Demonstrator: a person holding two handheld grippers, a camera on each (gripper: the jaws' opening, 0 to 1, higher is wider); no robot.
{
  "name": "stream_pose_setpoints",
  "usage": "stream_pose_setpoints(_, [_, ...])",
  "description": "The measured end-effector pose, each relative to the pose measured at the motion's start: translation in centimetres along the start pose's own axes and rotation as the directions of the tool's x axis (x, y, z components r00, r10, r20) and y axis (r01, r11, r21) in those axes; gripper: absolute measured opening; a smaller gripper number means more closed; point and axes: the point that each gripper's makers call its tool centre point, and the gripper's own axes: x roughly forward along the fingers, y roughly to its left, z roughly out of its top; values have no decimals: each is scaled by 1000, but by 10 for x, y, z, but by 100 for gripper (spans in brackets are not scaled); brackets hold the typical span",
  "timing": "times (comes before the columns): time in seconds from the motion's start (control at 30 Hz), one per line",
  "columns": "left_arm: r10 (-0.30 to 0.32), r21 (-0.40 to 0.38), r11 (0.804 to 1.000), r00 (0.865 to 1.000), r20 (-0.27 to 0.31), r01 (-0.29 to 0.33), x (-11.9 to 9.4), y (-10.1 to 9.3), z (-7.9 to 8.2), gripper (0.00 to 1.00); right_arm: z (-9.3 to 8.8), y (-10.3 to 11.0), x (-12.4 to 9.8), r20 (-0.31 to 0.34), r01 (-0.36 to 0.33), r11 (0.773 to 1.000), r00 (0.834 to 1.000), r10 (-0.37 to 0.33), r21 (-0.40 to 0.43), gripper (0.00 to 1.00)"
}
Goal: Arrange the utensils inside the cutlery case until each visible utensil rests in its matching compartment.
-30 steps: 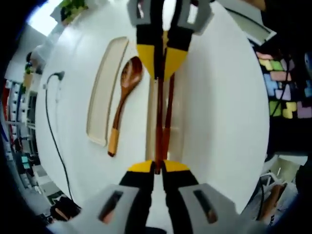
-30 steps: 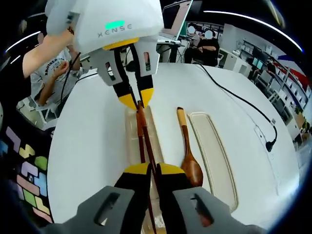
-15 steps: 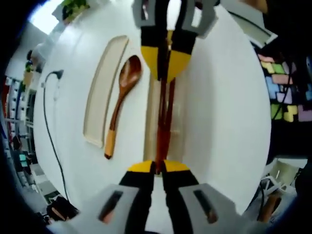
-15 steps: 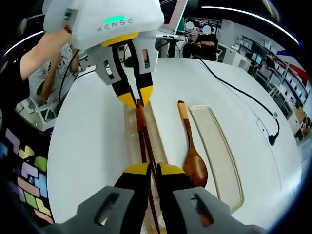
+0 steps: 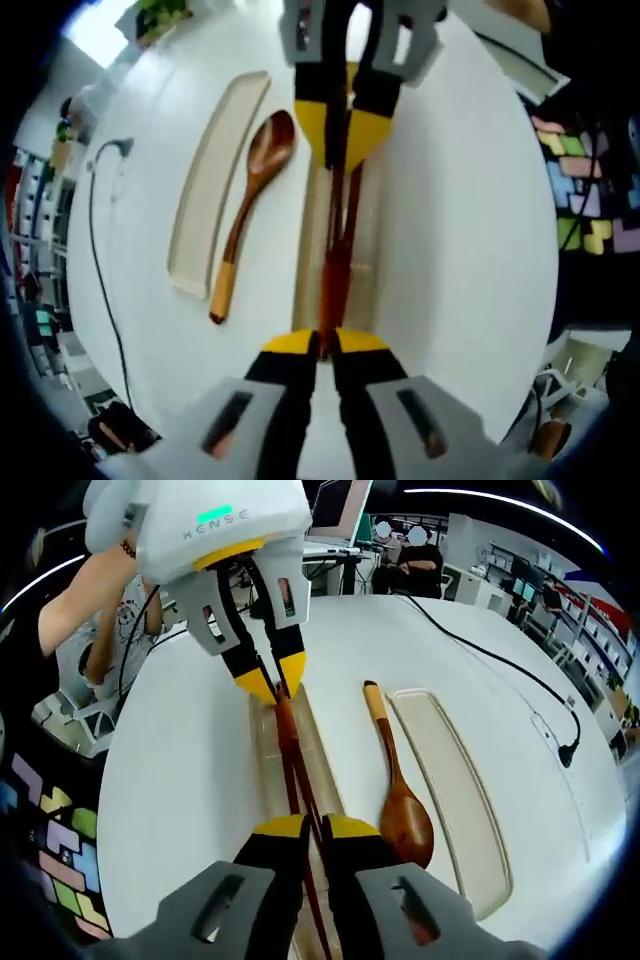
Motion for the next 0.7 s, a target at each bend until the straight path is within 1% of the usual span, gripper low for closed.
stream_pose_setpoints(0.13, [4,8,1000,1000,-13,-3,2,0,-2,6,0,2,1,1,-6,1000,1000,6,6,4])
stream_pose_setpoints(0.2, [0,10,1000,1000,-11,0,2,-1,-2,6,-1,3,2,3,-11,1000,1000,11,16,4])
stream_pose_setpoints(0.27, [11,16,1000,1000,-7,-11,2,1,-3,6,-1,2,3,15,-12,1000,1000,12,26,4])
stream_pose_setpoints(0.4, [6,4,1000,1000,24,-6,3,0,-1,6,-3,1,3,18,-11,1000,1000,11,27,4])
stream_pose_setpoints(0.53, [25,14,1000,999,29,-25,4,2,-1,6,-4,2,4,23,-17,999,1000,16,38,4])
stream_pose_setpoints(0.63, [31,17,999,999,21,-31,4,2,-2,6,-1,2,4,35,-13,999,999,12,37,4])
stream_pose_setpoints(0.67, [33,17,999,999,23,-34,3,3,-2,6,0,2,4,40,-9,999,999,7,37,4])
stream_pose_setpoints(0.7, [53,23,998,998,40,-54,3,6,0,7,0,1,3,42,-7,999,999,6,37,4])
